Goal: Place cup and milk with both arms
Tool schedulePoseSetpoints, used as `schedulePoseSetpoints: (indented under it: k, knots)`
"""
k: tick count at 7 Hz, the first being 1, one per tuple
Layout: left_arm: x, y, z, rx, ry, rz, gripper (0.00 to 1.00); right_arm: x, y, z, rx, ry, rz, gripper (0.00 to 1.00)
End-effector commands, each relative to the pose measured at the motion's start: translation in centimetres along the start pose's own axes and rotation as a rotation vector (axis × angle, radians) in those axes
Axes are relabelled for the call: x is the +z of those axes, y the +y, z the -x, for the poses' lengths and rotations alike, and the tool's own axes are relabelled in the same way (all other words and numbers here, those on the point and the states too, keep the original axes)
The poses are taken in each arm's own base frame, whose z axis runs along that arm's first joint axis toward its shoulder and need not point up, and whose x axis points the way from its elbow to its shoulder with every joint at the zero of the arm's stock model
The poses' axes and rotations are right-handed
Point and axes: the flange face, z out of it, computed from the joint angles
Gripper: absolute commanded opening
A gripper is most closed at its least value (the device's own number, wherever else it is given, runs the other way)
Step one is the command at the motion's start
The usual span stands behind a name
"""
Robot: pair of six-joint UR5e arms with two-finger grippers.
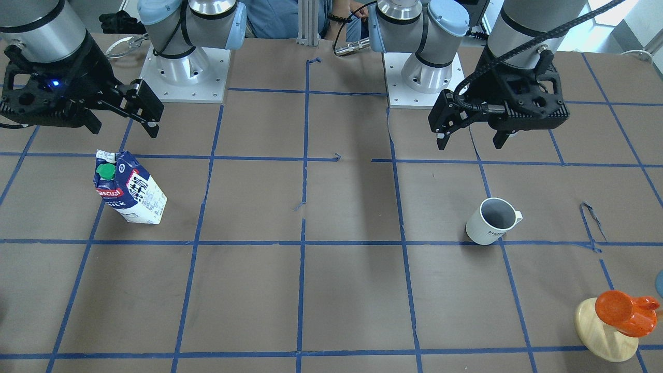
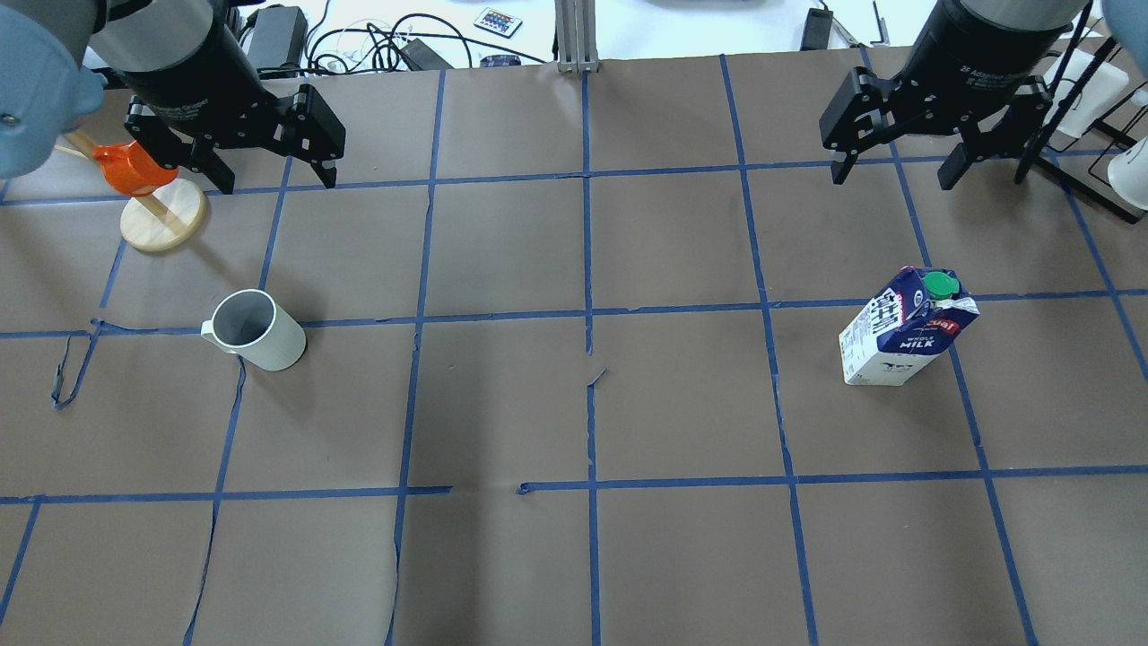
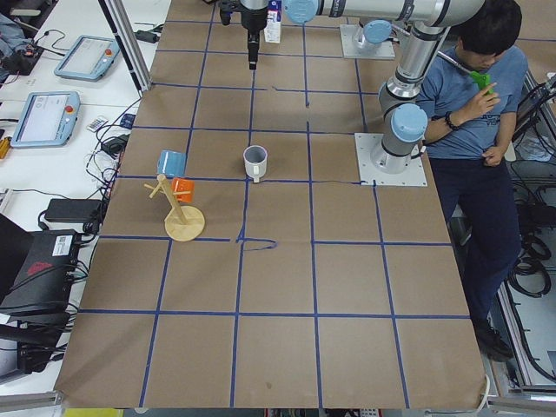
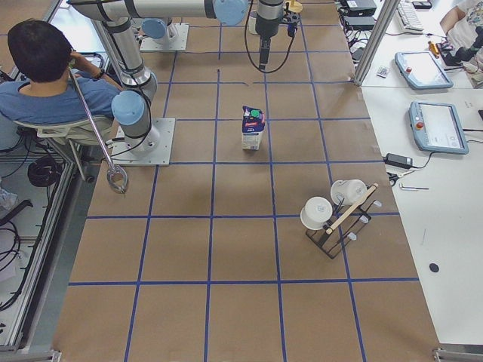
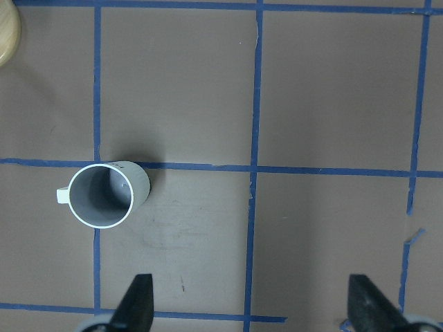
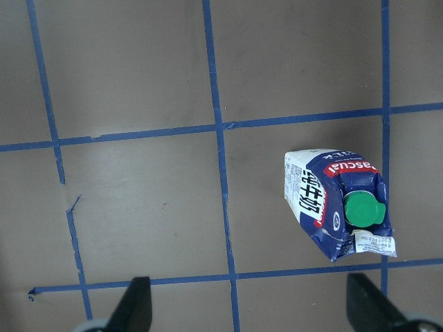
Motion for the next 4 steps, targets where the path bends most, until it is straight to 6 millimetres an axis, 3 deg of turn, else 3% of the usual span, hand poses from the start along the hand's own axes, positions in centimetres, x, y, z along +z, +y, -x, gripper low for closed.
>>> schedulePoseSetpoints:
  k: [1, 4]
  knots:
    - [0.0, -0.01, 0.03, -0.001, 0.0, 0.0, 1.0, 0.01, 0.06, -0.09, 0.002, 0.006, 0.003, 1.0]
    - [0.28, -0.09, -0.01, -0.003, 0.003, -0.003, 1.0, -0.18, 0.37, 0.58, -0.013, 0.016, -0.001, 1.0]
